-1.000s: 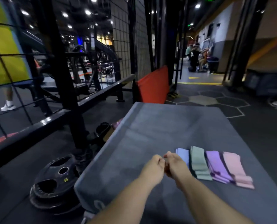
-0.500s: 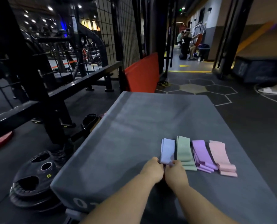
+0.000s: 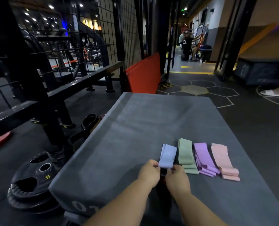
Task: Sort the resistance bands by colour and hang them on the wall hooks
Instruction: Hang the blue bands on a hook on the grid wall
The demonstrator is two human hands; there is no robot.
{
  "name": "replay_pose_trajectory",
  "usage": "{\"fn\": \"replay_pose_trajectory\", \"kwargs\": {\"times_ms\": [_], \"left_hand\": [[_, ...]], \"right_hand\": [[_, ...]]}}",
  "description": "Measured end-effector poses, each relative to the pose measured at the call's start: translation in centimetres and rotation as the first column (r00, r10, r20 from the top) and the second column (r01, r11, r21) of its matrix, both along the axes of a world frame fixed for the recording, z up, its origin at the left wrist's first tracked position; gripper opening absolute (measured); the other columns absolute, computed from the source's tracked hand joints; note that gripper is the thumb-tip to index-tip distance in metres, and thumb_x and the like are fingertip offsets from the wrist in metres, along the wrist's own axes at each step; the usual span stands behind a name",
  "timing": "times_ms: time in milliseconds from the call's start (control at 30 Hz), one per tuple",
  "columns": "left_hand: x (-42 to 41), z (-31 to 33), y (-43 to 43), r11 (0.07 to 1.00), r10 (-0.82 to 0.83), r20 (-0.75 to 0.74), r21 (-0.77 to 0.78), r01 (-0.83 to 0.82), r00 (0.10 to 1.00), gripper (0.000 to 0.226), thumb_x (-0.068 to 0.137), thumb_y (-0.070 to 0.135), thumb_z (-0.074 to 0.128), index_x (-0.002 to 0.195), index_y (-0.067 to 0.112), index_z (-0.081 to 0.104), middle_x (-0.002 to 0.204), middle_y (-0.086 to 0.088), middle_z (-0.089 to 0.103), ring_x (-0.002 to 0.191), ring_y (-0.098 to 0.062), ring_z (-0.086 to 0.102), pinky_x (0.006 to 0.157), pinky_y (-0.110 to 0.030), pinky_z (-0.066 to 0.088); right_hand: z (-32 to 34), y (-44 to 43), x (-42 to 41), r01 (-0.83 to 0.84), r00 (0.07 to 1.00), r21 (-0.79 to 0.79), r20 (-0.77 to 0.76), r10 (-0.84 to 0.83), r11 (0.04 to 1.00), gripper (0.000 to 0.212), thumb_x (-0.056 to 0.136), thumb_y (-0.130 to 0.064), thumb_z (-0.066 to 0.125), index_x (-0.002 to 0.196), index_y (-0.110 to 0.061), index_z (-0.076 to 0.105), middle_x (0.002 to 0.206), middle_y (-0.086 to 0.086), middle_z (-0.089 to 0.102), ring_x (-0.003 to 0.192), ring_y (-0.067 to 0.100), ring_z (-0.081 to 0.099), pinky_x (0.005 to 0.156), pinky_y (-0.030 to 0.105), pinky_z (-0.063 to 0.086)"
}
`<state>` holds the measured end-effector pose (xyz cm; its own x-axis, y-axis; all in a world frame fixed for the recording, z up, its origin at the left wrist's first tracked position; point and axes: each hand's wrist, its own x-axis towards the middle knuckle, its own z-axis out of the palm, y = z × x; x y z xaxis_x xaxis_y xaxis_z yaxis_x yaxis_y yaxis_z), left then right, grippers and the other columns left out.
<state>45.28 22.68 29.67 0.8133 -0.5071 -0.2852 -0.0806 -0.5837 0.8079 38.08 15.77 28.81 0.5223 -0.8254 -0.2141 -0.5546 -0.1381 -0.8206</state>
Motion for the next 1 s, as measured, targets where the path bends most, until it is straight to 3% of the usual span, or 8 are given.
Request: {"fn": "replay_pose_trajectory", "kwargs": {"times_ms": [133, 300, 367, 467, 600, 733, 900, 1000], "left_hand": [[0.4, 0.7, 1.2, 0.994, 0.103, 0.03, -0.043, -0.102, 0.994, 0.008, 0.094, 0.022, 0.049, 0.094, 0.027, 0.056, 0.109, -0.003, 0.065, 0.087, -0.016, 0.054, 0.075, -0.021, 0.043], [1.0, 2.7, 3.3, 0.96, 0.198, -0.021, -0.197, -0.199, 0.98, 0.011, 0.093, 0.019, 0.052, 0.086, 0.027, 0.057, 0.1, 0.0, 0.063, 0.088, -0.015, 0.054, 0.075, -0.021, 0.042], [1.3, 3.7, 4.3, 0.941, 0.221, -0.036, -0.253, -0.223, 0.975, 0.012, 0.093, 0.02, 0.05, 0.086, 0.027, 0.057, 0.099, 0.001, 0.063, 0.088, -0.016, 0.055, 0.075, -0.023, 0.043], [1.8, 5.9, 5.9, 0.902, 0.247, -0.049, -0.352, -0.249, 0.968, 0.012, 0.095, 0.019, 0.049, 0.099, 0.021, 0.059, 0.102, 0.001, 0.062, 0.093, -0.015, 0.054, 0.069, -0.022, 0.042], [2.6, 9.1, 9.0, 0.859, 0.259, -0.063, -0.441, -0.26, 0.964, 0.017, 0.097, 0.019, 0.048, 0.108, 0.019, 0.06, 0.108, 0.001, 0.06, 0.099, -0.015, 0.053, 0.081, -0.024, 0.04], [3.5, 11.7, 12.9, 0.845, 0.33, -0.043, -0.431, -0.315, 0.943, 0.011, 0.092, 0.029, 0.053, 0.093, 0.032, 0.063, 0.099, 0.009, 0.065, 0.097, -0.016, 0.059, 0.089, -0.032, 0.049], [4.1, 14.4, 18.0, 0.791, 0.312, -0.079, -0.53, -0.305, 0.947, 0.012, 0.095, 0.026, 0.051, 0.091, 0.03, 0.062, 0.099, 0.008, 0.06, 0.093, -0.009, 0.052, 0.083, -0.029, 0.04], [4.1, 15.7, 21.0, 0.768, 0.289, -0.088, -0.573, -0.286, 0.953, 0.012, 0.092, 0.026, 0.053, 0.086, 0.027, 0.064, 0.099, 0.0, 0.061, 0.094, -0.014, 0.055, 0.084, -0.03, 0.043]], "right_hand": [[0.2, 0.8, 0.2, -0.003, 0.999, 0.012, 0.049, 0.003, 1.0, 0.018, 0.095, -0.023, 0.047, 0.107, -0.013, 0.056, 0.097, 0.006, 0.067, 0.09, 0.027, 0.064, 0.082, 0.037, 0.05], [2.1, 2.0, 0.8, -0.058, 0.992, -0.068, 0.104, 0.065, 0.996, 0.012, 0.094, -0.024, 0.052, 0.101, -0.017, 0.059, 0.093, 0.0, 0.061, 0.089, 0.022, 0.056, 0.072, 0.026, 0.035], [3.3, 2.7, 1.0, -0.093, 0.985, -0.106, 0.133, 0.106, 0.99, 0.01, 0.093, -0.025, 0.053, 0.091, -0.018, 0.059, 0.085, -0.003, 0.061, 0.087, 0.022, 0.058, 0.066, 0.026, 0.036], [5.5, 4.1, 1.3, -0.148, 0.965, -0.162, 0.191, 0.178, 0.976, 0.024, 0.093, -0.029, 0.053, 0.073, -0.017, 0.059, 0.072, -0.002, 0.062, 0.071, 0.016, 0.055, 0.057, 0.022, 0.038], [8.4, 6.5, 1.7, -0.205, 0.918, -0.258, 0.284, 0.277, 0.944, 0.02, 0.092, -0.031, 0.055, 0.077, -0.021, 0.063, 0.077, -0.005, 0.064, 0.071, 0.009, 0.056, 0.059, 0.017, 0.038], [10.3, 8.7, 2.3, -0.275, 0.838, -0.23, 0.419, 0.35, 0.933, 0.008, 0.087, -0.018, 0.057, 0.08, -0.019, 0.056, 0.082, 0.003, 0.06, 0.071, 0.015, 0.051, 0.061, 0.023, 0.04], [12.9, 12.0, 3.6, -0.549, 0.687, -0.267, 0.395, 0.61, 0.792, 0.036, 0.081, 0.0, 0.053, 0.098, -0.031, 0.046, 0.112, -0.007, 0.052, 0.1, 0.003, 0.05, 0.075, 0.015, 0.041], [15.0, 14.2, 4.7, -0.689, 0.555, -0.292, 0.377, 0.742, 0.664, 0.041, 0.075, -0.013, 0.063, 0.101, -0.038, 0.044, 0.119, -0.015, 0.05, 0.115, -0.001, 0.047, 0.091, 0.024, 0.044]]}}
